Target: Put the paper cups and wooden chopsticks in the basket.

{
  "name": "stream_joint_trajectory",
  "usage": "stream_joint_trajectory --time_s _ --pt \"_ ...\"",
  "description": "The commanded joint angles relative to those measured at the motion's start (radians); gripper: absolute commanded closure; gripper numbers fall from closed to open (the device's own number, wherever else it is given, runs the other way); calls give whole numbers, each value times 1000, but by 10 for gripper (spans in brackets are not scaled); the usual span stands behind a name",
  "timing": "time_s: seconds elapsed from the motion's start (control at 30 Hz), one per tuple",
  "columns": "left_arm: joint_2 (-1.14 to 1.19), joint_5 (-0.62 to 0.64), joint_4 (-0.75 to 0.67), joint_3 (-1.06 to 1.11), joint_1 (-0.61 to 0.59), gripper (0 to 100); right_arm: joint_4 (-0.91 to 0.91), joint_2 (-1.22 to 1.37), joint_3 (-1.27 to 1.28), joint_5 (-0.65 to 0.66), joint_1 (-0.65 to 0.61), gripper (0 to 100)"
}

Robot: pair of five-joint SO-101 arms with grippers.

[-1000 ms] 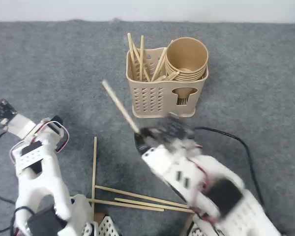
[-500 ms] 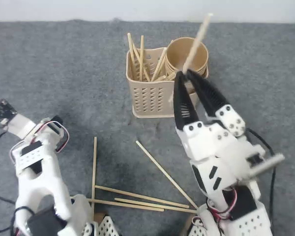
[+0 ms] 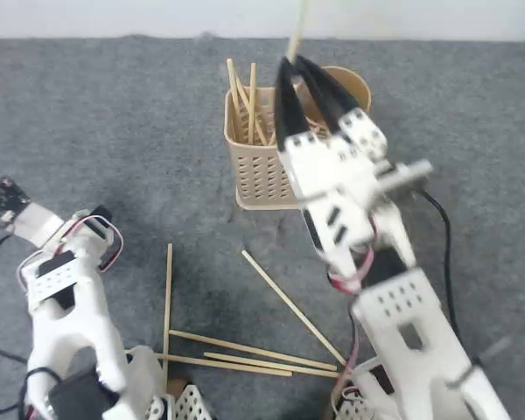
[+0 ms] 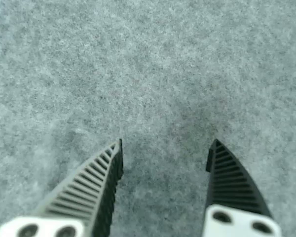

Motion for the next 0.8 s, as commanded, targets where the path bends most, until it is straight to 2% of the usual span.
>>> stream_joint_trajectory --time_s 0.0,0.1,0.23,0.4,0.57,0.77 --pt "2 11 -26 -41 2 736 -33 148 -141 15 15 991" --pt "2 11 -28 -41 2 736 -35 242 -158 20 15 991" --pt "2 11 -28 -41 2 736 -45 338 -169 124 8 991" --pt "2 11 -28 -41 2 736 -94 380 -169 167 7 972" --pt "2 11 -28 -41 2 736 70 325 -170 150 5 817" --pt "2 11 -29 -41 2 736 481 101 -170 -8 7 824"
